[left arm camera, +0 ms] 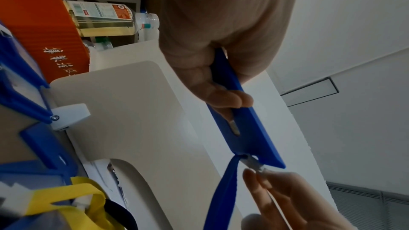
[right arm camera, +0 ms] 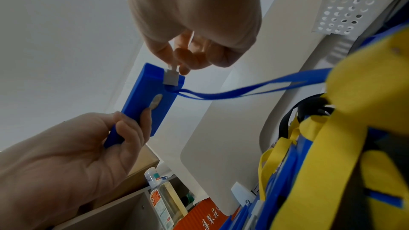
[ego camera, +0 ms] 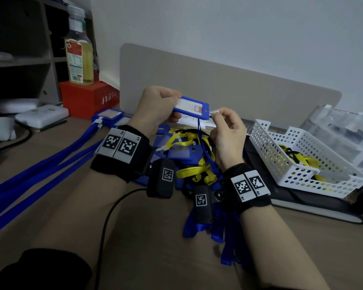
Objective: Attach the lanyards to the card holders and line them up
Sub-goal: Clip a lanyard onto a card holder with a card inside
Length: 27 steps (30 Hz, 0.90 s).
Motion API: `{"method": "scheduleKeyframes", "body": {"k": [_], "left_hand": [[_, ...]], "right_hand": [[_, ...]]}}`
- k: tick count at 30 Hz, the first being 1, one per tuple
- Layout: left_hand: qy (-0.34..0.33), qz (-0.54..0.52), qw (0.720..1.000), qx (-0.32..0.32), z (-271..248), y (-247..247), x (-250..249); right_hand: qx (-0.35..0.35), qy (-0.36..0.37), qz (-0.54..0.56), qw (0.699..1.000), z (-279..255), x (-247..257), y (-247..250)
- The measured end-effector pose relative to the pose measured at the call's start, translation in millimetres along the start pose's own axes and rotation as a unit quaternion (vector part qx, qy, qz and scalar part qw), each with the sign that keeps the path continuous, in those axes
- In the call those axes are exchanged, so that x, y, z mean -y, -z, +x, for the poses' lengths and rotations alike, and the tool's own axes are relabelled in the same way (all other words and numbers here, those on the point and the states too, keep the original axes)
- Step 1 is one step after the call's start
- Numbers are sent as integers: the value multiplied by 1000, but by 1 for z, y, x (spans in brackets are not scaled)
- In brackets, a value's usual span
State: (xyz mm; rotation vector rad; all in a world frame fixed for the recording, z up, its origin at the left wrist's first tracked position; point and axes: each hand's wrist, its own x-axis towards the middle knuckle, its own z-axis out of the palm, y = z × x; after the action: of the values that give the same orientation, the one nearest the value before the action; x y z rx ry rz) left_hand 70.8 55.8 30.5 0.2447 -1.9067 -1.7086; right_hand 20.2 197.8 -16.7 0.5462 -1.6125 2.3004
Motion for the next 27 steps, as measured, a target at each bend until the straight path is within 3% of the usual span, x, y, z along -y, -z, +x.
{"method": "scheduleKeyframes", "body": {"k": [14,19,27], "left_hand": [[-13,45,999,17,-4,-4,-1],[-29,36,999,-15,-2,-7,4],[-53,61,997,-22,-2,-10,5]], "right_hand": [[4,23,-47,999,0,-4,0],[-10,-12,-34,999,0,-1,3],[-21,13,-115,993,2,-4,5]]}}
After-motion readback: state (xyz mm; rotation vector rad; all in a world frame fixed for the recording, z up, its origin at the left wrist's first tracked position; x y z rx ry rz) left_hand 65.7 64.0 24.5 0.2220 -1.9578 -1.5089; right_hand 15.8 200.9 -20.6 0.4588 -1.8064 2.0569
